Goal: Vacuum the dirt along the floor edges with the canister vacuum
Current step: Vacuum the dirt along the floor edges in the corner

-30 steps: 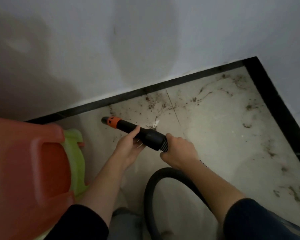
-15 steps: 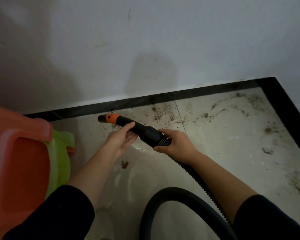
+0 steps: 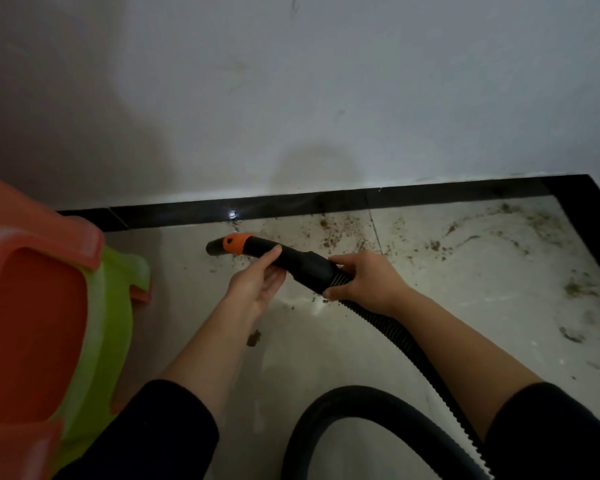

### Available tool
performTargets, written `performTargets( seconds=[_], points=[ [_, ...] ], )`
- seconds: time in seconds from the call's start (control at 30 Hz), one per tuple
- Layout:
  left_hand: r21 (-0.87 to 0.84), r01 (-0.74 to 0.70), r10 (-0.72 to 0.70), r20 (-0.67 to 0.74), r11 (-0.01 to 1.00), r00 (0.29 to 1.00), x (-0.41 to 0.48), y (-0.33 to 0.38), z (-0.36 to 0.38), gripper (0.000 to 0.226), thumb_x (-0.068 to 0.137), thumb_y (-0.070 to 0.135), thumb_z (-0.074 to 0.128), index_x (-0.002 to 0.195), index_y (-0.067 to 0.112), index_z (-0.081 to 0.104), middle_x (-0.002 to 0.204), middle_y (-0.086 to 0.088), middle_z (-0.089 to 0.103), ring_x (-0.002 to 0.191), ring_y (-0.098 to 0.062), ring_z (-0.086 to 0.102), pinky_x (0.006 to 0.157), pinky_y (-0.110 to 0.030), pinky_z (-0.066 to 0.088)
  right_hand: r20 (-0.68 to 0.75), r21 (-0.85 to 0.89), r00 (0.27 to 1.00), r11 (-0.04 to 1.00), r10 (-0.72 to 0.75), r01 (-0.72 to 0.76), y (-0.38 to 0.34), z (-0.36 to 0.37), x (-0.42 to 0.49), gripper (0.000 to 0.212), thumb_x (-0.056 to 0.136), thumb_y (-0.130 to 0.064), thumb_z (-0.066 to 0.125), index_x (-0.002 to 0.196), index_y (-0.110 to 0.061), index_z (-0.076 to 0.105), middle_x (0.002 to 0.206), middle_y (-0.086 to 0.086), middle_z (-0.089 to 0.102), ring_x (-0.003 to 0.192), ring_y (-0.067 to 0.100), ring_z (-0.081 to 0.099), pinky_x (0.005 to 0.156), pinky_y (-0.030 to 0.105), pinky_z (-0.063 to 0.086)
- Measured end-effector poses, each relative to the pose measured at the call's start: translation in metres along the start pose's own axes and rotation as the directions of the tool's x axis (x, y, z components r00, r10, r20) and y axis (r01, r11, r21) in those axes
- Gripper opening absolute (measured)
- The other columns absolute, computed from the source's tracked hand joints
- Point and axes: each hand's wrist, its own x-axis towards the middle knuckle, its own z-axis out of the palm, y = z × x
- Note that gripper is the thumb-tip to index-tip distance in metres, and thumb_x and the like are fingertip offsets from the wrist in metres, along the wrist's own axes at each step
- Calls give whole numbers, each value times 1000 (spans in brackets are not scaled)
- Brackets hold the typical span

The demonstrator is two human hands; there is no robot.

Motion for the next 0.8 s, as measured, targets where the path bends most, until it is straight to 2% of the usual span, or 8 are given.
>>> performTargets(
  seconds=[0.1, 0.23, 0.3, 0.47, 0.53, 0.63, 0.73, 0.8],
  points=[
    [3, -1, 1, -15, 1000, 1000, 2, 1, -1, 19, 87, 10, 71, 102, 8, 60, 94, -11, 68, 87, -17, 66, 90, -30, 50, -51, -7, 999, 1000, -20, 19, 0, 6, -2, 47, 74, -22, 81, 119, -20, 67, 98, 2, 72, 81, 13, 67, 77, 31, 57],
    [18, -20, 20, 15, 1000, 1000, 5, 6, 5, 20, 87, 10, 70, 105, 9, 59, 98, -12, 67, 90, -17, 65, 89, -29, 50, -92, 133, 995, 991, 26, -14, 5, 8, 1, 56, 73, -33, 81, 126, -22, 64, 111, -5, 70, 89, 6, 66, 81, 22, 54],
    [32, -22, 20, 42, 999, 999, 9, 6, 7, 26, 87, 11, 70, 110, 7, 59, 102, -12, 68, 92, -18, 65, 86, -28, 50, -115, 136, 992, 990, 60, -45, 4, 7, 5, 58, 73, -34, 81, 127, -22, 63, 116, -6, 69, 95, 7, 66, 86, 25, 53],
    [39, -4, 1, 66, 999, 998, 13, 7, 9, 31, 87, 10, 70, 115, 6, 58, 107, -14, 68, 92, -18, 66, 88, -29, 51, -165, 67, 982, 994, 95, -85, 0, 9, 9, 67, 71, -33, 83, 132, -19, 59, 117, -2, 68, 78, 2, 61, 57, 5, 41],
    [57, 5, -9, 66, 998, 998, 14, 9, 10, 29, 87, 11, 71, 113, 7, 58, 110, -14, 68, 90, -18, 66, 88, -29, 51, -174, 38, 980, 995, 95, -90, -3, 10, 8, 68, 71, -33, 83, 133, -20, 58, 117, -1, 68, 78, 2, 61, 62, 6, 43],
    [71, 13, -18, 70, 997, 997, 17, 10, 10, 27, 86, 12, 73, 108, 7, 59, 107, -13, 69, 89, -17, 66, 86, -28, 52, -186, 2, 979, 996, 89, -91, -8, 11, 5, 69, 73, -33, 82, 135, -21, 54, 119, 1, 66, 83, 8, 62, 74, 17, 48],
    [72, 3, -9, 84, 997, 996, 19, 10, 9, 31, 86, 13, 72, 114, 7, 58, 103, -11, 69, 90, -17, 66, 86, -28, 51, -190, -30, 979, 996, 75, -82, -14, 13, 4, 63, 76, -32, 80, 133, -20, 56, 113, 2, 67, 82, 11, 59, 72, 19, 47],
    [69, -8, 2, 90, 998, 996, 22, 11, 9, 34, 88, 13, 71, 118, 6, 58, 110, -13, 68, 92, -17, 65, 89, -28, 50, -205, -63, 977, 995, 59, -74, -18, 16, 5, 55, 77, -33, 79, 127, -21, 59, 105, 2, 67, 81, 12, 59, 70, 21, 49]
  ],
)
